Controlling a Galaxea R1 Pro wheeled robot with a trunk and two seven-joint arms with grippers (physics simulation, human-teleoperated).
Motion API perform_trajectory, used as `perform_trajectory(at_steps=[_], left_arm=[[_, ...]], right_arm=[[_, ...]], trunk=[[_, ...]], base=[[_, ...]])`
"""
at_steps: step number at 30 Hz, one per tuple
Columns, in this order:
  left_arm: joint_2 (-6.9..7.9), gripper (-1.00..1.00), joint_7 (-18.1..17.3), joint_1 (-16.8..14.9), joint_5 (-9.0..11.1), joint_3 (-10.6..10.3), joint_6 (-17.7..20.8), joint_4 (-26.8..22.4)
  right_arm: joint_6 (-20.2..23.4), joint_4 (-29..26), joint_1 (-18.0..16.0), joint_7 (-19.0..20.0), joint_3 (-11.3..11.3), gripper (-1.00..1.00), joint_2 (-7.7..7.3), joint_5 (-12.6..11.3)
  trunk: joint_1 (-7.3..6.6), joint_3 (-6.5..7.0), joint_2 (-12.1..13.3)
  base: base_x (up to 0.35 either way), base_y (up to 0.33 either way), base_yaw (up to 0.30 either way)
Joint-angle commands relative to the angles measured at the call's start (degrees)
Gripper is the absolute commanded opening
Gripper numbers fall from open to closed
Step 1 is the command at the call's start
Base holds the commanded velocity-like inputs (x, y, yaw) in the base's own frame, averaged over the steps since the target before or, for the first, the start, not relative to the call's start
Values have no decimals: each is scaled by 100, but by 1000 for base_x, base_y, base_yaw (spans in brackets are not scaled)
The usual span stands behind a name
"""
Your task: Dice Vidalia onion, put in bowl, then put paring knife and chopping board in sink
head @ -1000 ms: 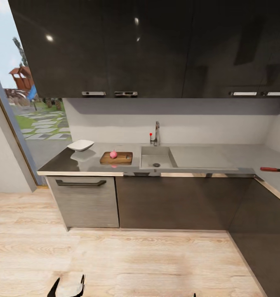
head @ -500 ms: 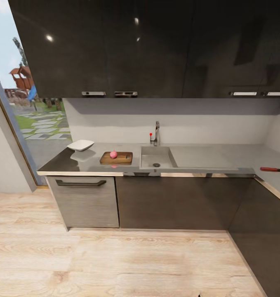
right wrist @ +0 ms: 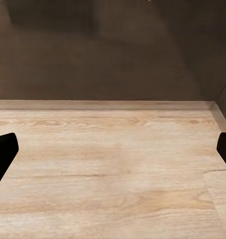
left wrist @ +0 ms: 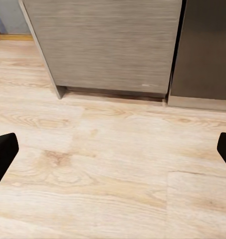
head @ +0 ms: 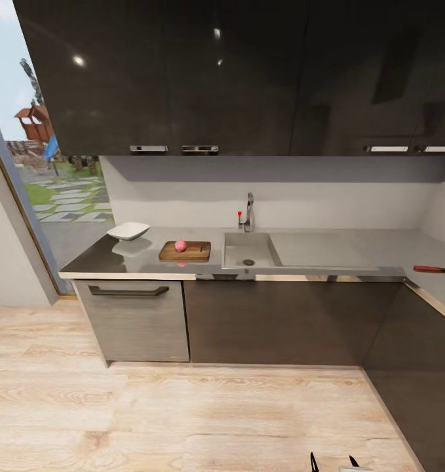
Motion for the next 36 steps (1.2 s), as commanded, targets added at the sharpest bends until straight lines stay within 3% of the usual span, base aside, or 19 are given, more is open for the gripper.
perform_trajectory(at_steps=[1,8,11,15,16,25,28,29,32,34,36], left_arm=[[7,100,1,-10,19,-15,-29,20],[17,100,1,-10,19,-15,-29,22],[18,100,1,-10,19,-15,-29,26],[22,100,-4,-10,19,-15,-29,28],[25,100,-3,-10,19,-15,-29,28],[27,100,-8,-10,19,-15,-29,28],[27,100,-8,-10,19,-15,-16,28],[27,100,-8,-10,19,-15,-10,28],[27,100,-8,-10,19,-15,-6,28],[27,100,-8,-10,19,-15,0,28],[27,100,-8,-10,19,-15,-2,28]], right_arm=[[-19,9,-4,-41,43,100,1,-46],[12,22,-4,-74,28,100,8,-48],[512,-104,-6,-278,-3,100,-18,-63],[1670,-1051,-18,-784,-8,100,-45,-66],[2285,-1748,-21,-996,-9,100,-48,-63],[4152,-3925,-22,-1354,-24,100,-94,-49],[5026,-4887,-26,-1485,-46,100,-221,-48],[5532,-5453,-33,-1550,-55,100,-310,-46],[6174,-6228,-55,-1687,-60,100,-400,-44],[6667,-6744,-241,-1841,-66,100,-533,-47],[6874,-6899,-372,-1902,-68,100,-605,-47]], trunk=[[1,-8,-6],[1,-8,-6],[1,-8,-6],[1,-8,-6],[1,-8,-6],[1,-8,-6],[1,-8,-6],[1,-8,-6],[1,-8,-6],[1,-8,-6],[1,-8,-6]], base=[[0,0,0],[0,0,0],[0,0,0],[0,0,0],[0,0,0],[0,0,0],[0,0,0],[0,0,0],[0,0,0],[0,0,0],[0,0,0]])
